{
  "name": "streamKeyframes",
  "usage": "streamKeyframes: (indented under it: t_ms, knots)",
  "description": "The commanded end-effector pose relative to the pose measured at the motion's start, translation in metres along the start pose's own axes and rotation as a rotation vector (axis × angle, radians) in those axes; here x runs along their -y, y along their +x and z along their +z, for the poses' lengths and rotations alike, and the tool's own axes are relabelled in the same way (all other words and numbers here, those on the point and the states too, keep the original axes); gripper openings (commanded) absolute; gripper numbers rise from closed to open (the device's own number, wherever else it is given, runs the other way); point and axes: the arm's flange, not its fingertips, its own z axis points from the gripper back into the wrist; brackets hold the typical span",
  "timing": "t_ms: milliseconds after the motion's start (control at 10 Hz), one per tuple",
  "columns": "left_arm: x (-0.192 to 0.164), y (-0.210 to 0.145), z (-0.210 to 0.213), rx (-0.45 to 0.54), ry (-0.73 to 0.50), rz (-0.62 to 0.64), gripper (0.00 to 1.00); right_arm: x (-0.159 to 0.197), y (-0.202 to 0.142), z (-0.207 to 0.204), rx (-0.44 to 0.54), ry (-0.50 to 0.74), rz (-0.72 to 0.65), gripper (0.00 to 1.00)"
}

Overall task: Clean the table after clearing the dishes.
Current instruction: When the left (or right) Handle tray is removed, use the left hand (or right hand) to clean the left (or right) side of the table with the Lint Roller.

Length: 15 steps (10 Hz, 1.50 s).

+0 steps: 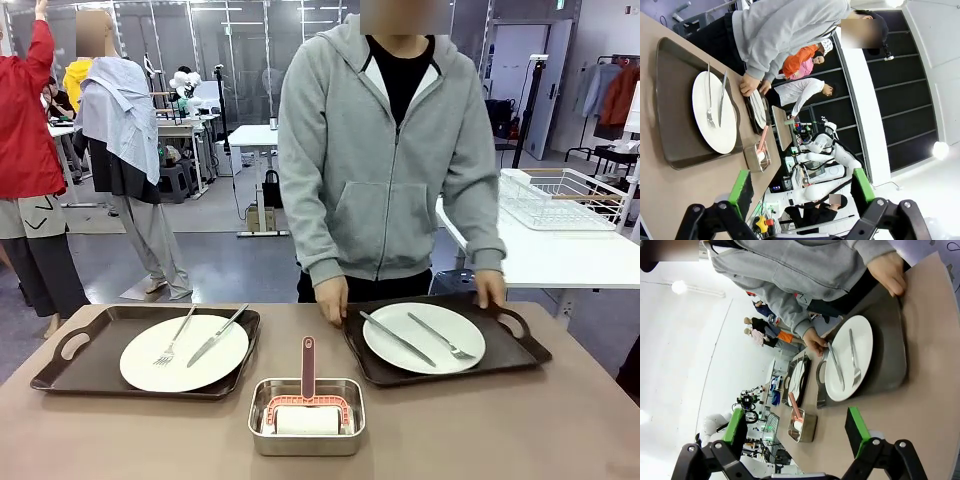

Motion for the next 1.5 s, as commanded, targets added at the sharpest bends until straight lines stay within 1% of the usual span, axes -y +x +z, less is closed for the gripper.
streamKeyframes:
  t_ms: [0,100,400,500,600,800,900,1000,1100,1200,1400]
  knots:
    - [0.000,-0.002,0.003,-0.002,0.011,0.008,1.00,-0.002,-0.001,0.001,0.005,0.001,0.003,1.00]
    - [0.000,-0.002,0.003,-0.002,0.011,0.008,1.00,0.000,0.000,0.000,0.000,0.000,0.000,1.00]
    - [0.000,-0.002,0.003,-0.002,0.011,0.008,1.00,-0.045,0.032,-0.035,-0.073,-0.080,0.107,1.00]
    - [0.000,-0.002,0.003,-0.002,0.011,0.008,1.00,-0.070,0.044,-0.055,-0.128,-0.108,0.172,1.00]
    - [0.000,-0.002,0.003,-0.002,0.011,0.008,1.00,-0.095,0.052,-0.084,-0.204,-0.115,0.251,1.00]
    - [0.000,-0.002,0.003,-0.002,0.011,0.008,1.00,-0.144,0.053,-0.161,-0.371,-0.138,0.411,1.00]
    - [0.000,-0.002,0.003,-0.002,0.011,0.008,1.00,-0.167,0.044,-0.199,-0.442,-0.140,0.455,1.00]
    - [0.000,-0.002,0.003,-0.002,0.011,0.008,1.00,-0.192,0.026,-0.244,-0.542,-0.156,0.537,1.00]
    - [0.000,-0.002,0.003,-0.002,0.011,0.008,1.00,-0.206,0.003,-0.286,-0.644,-0.186,0.610,1.00]
    - [0.000,-0.002,0.003,-0.002,0.011,0.008,1.00,-0.215,-0.023,-0.330,-0.751,-0.223,0.682,1.00]
    - [0.000,-0.002,0.003,-0.002,0.011,0.008,1.00,-0.218,-0.069,-0.388,-0.899,-0.286,0.793,1.00]
